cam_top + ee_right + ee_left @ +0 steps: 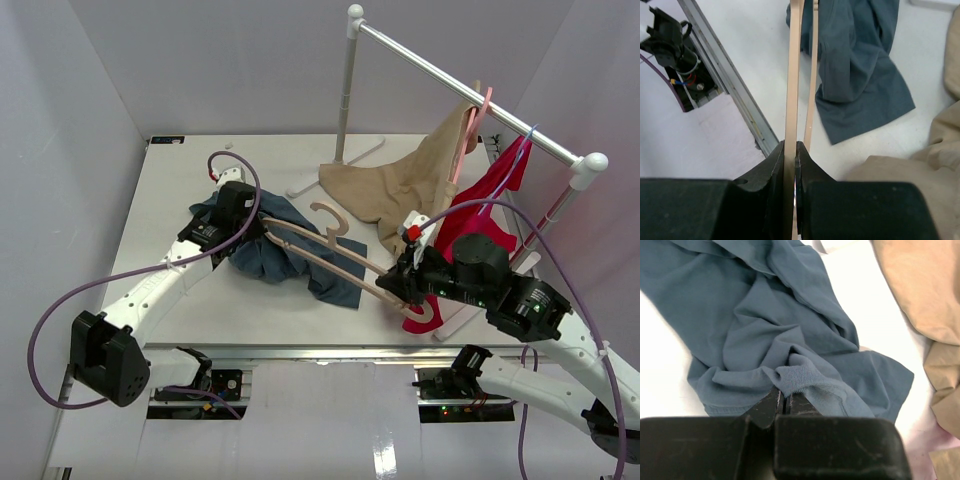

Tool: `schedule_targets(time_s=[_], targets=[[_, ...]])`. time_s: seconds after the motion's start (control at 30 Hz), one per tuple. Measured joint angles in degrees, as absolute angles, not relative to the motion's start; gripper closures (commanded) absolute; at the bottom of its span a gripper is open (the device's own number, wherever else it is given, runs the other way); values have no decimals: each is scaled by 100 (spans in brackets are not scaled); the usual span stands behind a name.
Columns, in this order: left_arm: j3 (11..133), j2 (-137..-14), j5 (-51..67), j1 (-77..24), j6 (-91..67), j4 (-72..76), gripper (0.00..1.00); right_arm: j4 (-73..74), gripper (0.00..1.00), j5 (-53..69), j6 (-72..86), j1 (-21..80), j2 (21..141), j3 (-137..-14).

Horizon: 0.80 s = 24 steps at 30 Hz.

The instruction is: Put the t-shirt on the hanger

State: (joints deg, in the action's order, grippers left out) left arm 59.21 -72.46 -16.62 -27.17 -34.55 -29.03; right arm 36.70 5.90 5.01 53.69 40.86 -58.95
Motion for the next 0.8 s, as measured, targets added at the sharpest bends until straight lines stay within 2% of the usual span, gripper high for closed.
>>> schedule_targets(time_s=[0.37, 0.8], targets=[[5977, -7266, -1527, -2598, -3323, -3017, 100, 3892, 92, 602, 712, 5367, 3748, -5422], [5996, -6787, -1010, -2596, -3107, -3136, 100, 3406, 92, -135, 684, 5369, 4229, -5286]])
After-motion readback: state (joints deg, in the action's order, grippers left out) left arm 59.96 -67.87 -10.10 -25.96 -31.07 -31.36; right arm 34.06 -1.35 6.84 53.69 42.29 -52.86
